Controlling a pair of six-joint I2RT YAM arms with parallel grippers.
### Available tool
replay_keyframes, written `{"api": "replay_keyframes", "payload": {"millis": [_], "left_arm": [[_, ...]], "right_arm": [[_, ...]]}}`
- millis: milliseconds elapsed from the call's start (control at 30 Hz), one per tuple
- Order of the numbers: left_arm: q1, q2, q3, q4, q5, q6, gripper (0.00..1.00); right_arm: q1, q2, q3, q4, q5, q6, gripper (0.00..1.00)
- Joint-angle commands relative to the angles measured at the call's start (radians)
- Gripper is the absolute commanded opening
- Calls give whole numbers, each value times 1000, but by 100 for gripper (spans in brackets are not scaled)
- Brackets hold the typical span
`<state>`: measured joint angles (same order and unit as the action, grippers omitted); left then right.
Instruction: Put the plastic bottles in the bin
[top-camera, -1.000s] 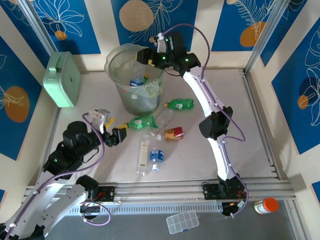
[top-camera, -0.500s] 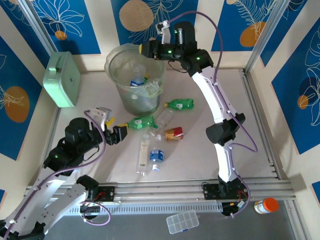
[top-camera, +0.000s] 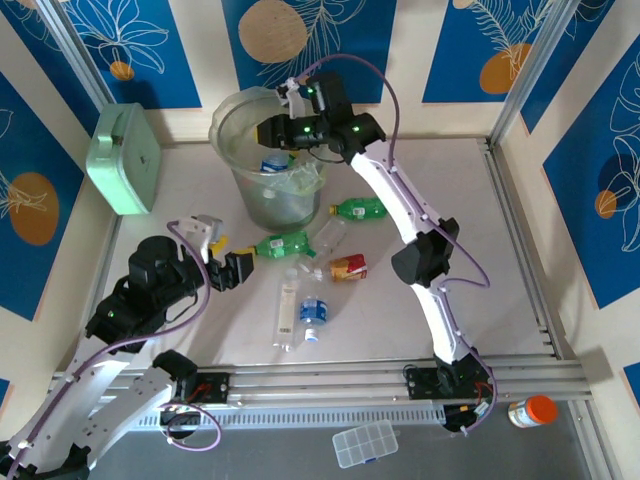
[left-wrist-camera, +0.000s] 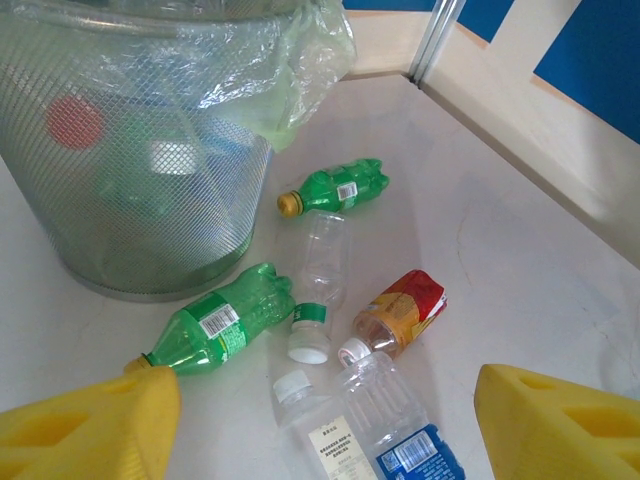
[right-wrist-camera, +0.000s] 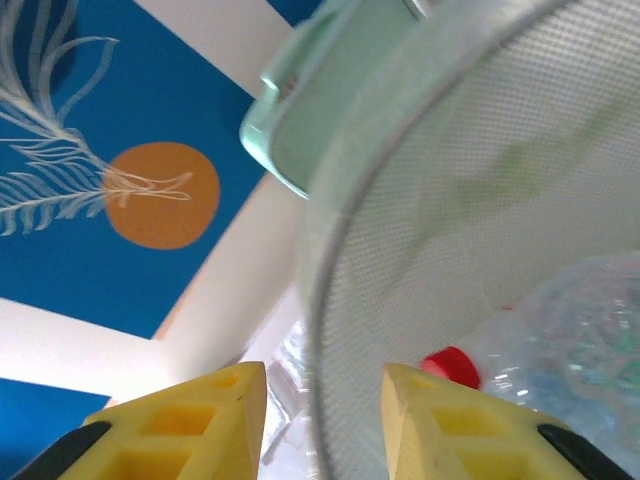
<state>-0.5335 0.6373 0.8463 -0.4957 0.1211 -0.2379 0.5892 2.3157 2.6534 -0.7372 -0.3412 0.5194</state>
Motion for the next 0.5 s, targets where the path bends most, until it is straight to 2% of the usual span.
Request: {"api": "replay_keyframes", "payload": {"millis": [0, 100, 200, 467], "left_arm": [[-10, -4, 35, -12, -15, -8, 77], [-10, -4, 37, -14, -17, -6, 77], [-9, -1, 37, -14, -11, -6, 78], [-9, 12, 53, -24, -28, 30, 80]], "right_arm": [[-1, 37, 42, -115, 100, -16, 34], [-17, 28, 1, -144, 202, 0, 34], [-32, 9, -42, -140, 245, 13, 34], [-31, -18, -16, -42, 50, -2, 44]]}}
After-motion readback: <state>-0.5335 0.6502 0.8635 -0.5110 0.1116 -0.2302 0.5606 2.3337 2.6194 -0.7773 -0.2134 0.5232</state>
